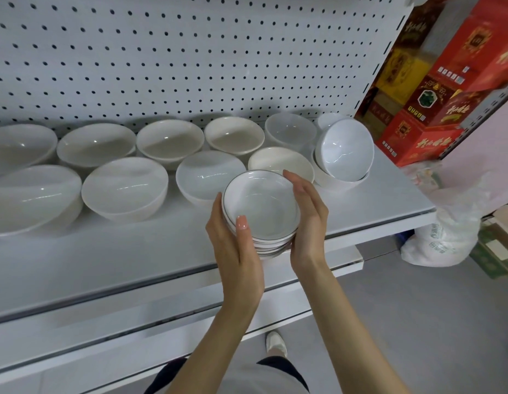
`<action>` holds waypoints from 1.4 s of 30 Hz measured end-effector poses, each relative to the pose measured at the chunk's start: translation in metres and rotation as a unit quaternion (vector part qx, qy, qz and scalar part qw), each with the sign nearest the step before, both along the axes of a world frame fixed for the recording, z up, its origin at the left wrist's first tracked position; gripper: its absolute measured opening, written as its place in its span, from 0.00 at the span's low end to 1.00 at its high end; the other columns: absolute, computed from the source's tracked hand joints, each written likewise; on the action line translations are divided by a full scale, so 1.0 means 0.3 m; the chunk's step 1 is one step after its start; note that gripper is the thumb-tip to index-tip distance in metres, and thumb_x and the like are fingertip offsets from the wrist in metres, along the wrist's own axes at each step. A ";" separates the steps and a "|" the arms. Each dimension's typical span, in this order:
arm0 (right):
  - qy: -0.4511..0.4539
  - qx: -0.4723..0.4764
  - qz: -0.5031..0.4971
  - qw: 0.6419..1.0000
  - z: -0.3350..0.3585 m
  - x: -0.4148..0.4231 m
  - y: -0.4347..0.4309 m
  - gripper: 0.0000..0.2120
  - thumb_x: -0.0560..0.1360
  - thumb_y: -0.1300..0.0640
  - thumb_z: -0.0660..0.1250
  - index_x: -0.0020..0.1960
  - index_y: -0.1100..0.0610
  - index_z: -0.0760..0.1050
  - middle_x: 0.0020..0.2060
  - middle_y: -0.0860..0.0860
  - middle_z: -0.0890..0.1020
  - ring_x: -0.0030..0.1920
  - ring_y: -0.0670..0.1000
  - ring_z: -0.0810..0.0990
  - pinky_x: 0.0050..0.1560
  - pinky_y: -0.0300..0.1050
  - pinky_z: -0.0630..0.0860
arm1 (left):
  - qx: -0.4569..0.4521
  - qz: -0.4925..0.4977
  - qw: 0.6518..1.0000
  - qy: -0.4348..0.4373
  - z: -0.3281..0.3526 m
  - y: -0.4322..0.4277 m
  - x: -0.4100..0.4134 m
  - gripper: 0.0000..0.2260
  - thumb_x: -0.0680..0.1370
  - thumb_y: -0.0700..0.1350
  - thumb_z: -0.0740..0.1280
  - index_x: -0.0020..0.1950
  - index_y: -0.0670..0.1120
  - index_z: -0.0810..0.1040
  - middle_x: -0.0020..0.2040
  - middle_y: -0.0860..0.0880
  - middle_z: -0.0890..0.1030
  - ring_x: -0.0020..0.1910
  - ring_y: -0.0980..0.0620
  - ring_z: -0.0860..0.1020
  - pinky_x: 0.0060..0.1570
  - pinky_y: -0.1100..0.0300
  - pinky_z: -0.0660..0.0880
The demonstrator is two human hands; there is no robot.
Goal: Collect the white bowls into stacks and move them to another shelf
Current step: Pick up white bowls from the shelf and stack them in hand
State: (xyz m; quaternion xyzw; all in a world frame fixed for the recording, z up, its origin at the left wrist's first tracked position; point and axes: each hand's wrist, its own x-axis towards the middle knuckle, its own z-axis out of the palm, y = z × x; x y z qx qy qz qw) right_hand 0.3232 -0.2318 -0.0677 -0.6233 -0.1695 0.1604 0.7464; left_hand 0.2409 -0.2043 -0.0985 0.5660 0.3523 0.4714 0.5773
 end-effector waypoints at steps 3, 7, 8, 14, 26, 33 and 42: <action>-0.003 0.012 -0.004 1.000 -0.038 -0.019 -0.018 0.12 0.77 0.49 0.60 0.57 0.47 0.79 0.55 0.42 0.82 0.59 0.43 0.78 0.65 0.49 0.73 | -0.003 -0.013 1.000 -0.008 0.002 0.001 -0.008 0.32 0.74 0.65 0.51 0.74 0.51 0.64 0.69 0.54 0.67 0.62 0.74 0.66 0.55 0.82 0.62; 0.022 0.034 0.001 0.999 -0.089 -0.057 -0.043 0.20 0.71 0.38 0.62 0.60 0.44 0.76 0.60 0.44 0.79 0.63 0.47 0.76 0.66 0.52 0.71 | -0.032 -0.018 0.999 -0.033 -0.005 0.008 -0.024 0.34 0.72 0.66 0.54 0.74 0.51 0.64 0.70 0.54 0.68 0.62 0.72 0.68 0.55 0.79 0.66; 0.023 0.035 0.000 0.999 -0.092 -0.062 -0.044 0.21 0.70 0.37 0.62 0.59 0.43 0.75 0.60 0.44 0.79 0.64 0.47 0.76 0.66 0.53 0.71 | -0.045 -0.023 0.998 -0.043 -0.008 0.011 -0.025 0.34 0.72 0.67 0.55 0.74 0.52 0.64 0.69 0.55 0.68 0.62 0.71 0.69 0.55 0.78 0.68; 0.070 0.047 0.026 0.996 -0.083 -0.075 -0.041 0.26 0.69 0.36 0.62 0.60 0.49 0.76 0.59 0.47 0.81 0.62 0.46 0.77 0.64 0.46 0.70 | -0.090 -0.060 0.992 -0.060 -0.013 0.023 -0.025 0.29 0.73 0.65 0.55 0.70 0.52 0.68 0.64 0.57 0.75 0.60 0.68 0.73 0.54 0.76 0.69; 0.160 0.077 -0.001 0.984 -0.052 -0.135 -0.049 0.31 0.69 0.38 0.64 0.65 0.57 0.72 0.62 0.55 0.78 0.65 0.54 0.75 0.69 0.59 0.67 | -0.153 -0.071 0.982 -0.089 0.004 0.016 -0.026 0.33 0.69 0.66 0.59 0.69 0.49 0.70 0.64 0.49 0.77 0.62 0.55 0.76 0.62 0.55 0.71; 0.185 0.143 -0.019 0.972 -0.078 -0.148 -0.164 0.22 0.71 0.44 0.66 0.61 0.53 0.74 0.59 0.53 0.80 0.64 0.53 0.76 0.70 0.58 0.67 | -0.142 -0.070 0.983 -0.095 0.035 -0.088 -0.023 0.32 0.66 0.63 0.61 0.66 0.48 0.72 0.59 0.49 0.79 0.54 0.59 0.79 0.50 0.61 0.75; 0.142 0.161 -0.067 0.974 -0.003 0.029 -0.521 0.23 0.68 0.41 0.66 0.58 0.53 0.75 0.57 0.51 0.80 0.62 0.51 0.77 0.63 0.51 0.71 | -0.151 -0.163 0.970 -0.097 0.103 -0.413 0.167 0.32 0.68 0.63 0.61 0.68 0.48 0.71 0.62 0.47 0.78 0.61 0.51 0.77 0.62 0.47 0.72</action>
